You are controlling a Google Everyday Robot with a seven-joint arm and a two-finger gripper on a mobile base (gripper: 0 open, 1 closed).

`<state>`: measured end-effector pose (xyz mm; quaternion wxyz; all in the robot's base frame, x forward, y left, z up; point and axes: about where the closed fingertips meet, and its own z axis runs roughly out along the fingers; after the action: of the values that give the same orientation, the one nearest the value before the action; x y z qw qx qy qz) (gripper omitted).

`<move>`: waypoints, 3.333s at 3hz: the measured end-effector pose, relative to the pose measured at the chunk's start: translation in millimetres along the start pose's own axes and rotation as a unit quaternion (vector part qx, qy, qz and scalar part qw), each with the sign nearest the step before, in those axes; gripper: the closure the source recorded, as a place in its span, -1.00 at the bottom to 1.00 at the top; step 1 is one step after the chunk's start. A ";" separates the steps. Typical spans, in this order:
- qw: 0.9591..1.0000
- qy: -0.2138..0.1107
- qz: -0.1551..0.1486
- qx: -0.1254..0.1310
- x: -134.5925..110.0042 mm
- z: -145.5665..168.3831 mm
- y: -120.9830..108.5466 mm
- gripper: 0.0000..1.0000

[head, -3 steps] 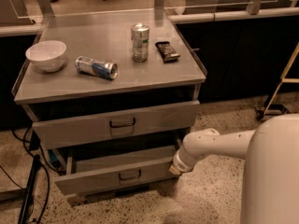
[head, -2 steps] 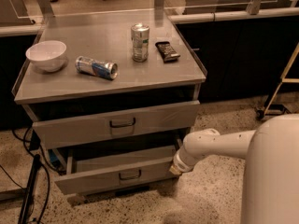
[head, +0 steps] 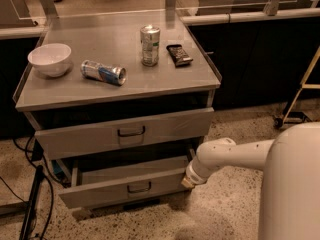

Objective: Close middle drawer

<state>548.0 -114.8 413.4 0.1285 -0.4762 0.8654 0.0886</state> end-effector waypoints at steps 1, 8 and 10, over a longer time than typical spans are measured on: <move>1.000 0.000 0.000 0.000 0.0 0.0 0.0 -1.00; 1.000 -0.001 0.017 0.024 -12.2 24.2 -31.6 1.00; 0.999 -0.012 0.006 0.041 -27.5 18.7 -41.6 1.00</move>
Offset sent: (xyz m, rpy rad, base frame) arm 0.0000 0.0000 0.0000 0.0000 0.0000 0.0000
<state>599.8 -109.7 402.8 0.1576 -0.4645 0.8694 0.0590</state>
